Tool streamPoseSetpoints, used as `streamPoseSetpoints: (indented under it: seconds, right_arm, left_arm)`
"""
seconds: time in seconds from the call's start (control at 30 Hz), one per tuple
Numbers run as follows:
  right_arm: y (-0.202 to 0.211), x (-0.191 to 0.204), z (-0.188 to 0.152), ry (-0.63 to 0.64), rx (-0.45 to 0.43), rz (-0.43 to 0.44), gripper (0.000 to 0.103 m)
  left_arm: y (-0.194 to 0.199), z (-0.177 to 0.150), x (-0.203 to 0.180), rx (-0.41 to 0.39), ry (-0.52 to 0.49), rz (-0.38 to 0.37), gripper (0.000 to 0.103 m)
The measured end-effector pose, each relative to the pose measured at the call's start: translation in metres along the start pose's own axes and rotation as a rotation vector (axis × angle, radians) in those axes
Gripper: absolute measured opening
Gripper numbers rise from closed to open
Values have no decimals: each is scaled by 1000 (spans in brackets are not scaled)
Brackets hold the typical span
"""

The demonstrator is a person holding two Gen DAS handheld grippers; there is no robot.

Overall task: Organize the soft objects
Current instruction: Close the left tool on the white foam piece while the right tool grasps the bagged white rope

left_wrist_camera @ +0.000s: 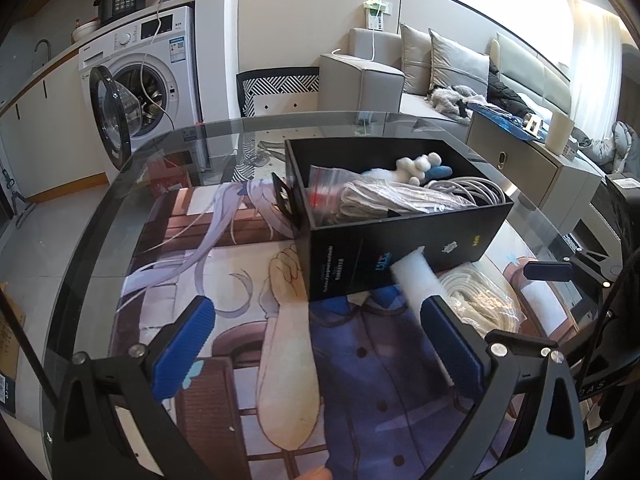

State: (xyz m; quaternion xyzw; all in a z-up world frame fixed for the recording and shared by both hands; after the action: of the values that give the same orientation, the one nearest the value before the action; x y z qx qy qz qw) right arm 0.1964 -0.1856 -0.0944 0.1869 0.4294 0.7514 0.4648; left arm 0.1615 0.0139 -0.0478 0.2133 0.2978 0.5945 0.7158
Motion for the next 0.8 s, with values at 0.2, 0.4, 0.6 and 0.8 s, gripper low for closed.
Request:
streamPoseSetpoints:
  seconds: [0.2, 0.4, 0.6, 0.8]
  right_arm:
    - [0, 10, -3, 31, -8, 22, 102]
    - [-3, 21, -4, 36, -7, 51, 102]
    - [-11, 25, -5, 35, 4, 22, 102]
    - [-13, 15, -10, 65, 37, -19, 102]
  left_arm:
    - [-7, -5, -8, 22, -17, -13, 103]
    - [-14, -10, -14, 53, -24, -26, 103]
    - [-22, -13, -19, 75, -10, -44, 103]
    - [-29, -17, -26, 104, -25, -57, 103]
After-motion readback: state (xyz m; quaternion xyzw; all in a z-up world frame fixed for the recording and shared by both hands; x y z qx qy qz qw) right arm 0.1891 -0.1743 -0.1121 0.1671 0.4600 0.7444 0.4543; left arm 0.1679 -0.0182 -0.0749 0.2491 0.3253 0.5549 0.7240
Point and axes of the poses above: each gripper's, at about its wrist camera, not at the fingertips, and y roughly against the way its jaws point, x to its left, z to its top, the point moved 8 cm from there along -y, roughly the way its jaws point, and after that the axes turned 9 degrees about -z, right-handed, at the moved point
